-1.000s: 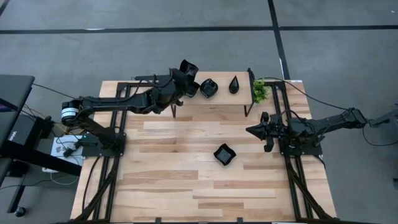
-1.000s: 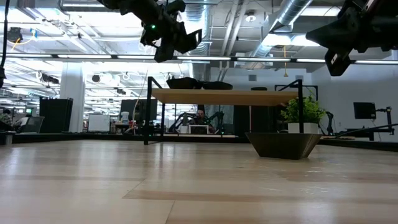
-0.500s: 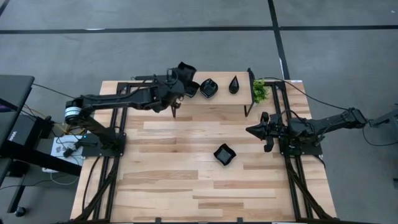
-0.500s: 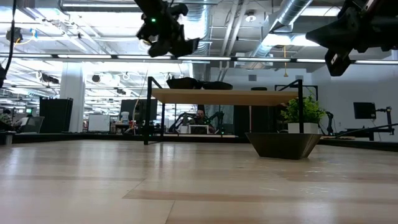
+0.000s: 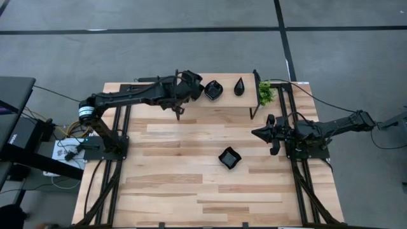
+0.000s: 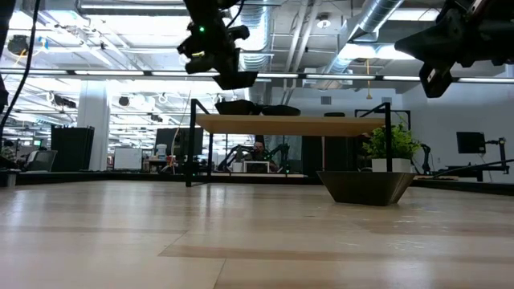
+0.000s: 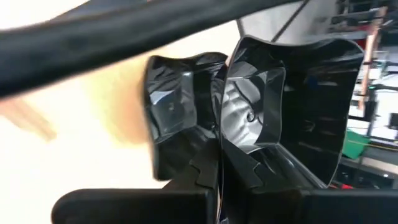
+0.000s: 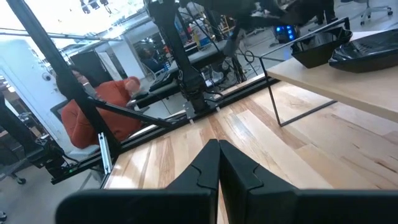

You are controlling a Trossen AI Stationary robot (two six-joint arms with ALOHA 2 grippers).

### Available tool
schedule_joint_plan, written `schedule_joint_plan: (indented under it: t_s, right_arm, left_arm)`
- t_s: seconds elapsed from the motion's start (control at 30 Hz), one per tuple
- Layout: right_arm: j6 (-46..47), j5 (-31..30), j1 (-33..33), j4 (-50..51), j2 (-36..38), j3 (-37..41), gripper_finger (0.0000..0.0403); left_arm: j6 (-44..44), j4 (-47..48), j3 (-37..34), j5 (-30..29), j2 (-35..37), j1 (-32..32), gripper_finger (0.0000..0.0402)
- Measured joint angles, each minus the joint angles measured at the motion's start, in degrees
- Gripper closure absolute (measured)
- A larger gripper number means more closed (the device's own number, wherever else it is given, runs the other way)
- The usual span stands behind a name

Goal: Pick & Place Mini shaped plates
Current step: Stack the distorted square plate on top of the other distorted square plates on the shelf

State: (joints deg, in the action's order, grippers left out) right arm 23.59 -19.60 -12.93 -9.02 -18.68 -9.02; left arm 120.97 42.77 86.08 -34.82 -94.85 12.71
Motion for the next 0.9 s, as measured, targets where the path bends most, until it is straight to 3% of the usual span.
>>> schedule_joint_plan:
  t_s: [0.13, 0.9]
  right_arm:
    - [-0.02, -0.06, 0.0, -0.02, 0.0, 0.0, 0.0403]
    - [-0.02, -0.03, -0.02, -0.05, -0.01, 0.0, 0.0403]
  left_arm:
    - [1.78, 3.83, 0.33, 4.35, -0.61, 0.95, 0.0394]
    - [0.99, 3.06, 0.37, 7.62, -2.53, 2.07, 0.0394]
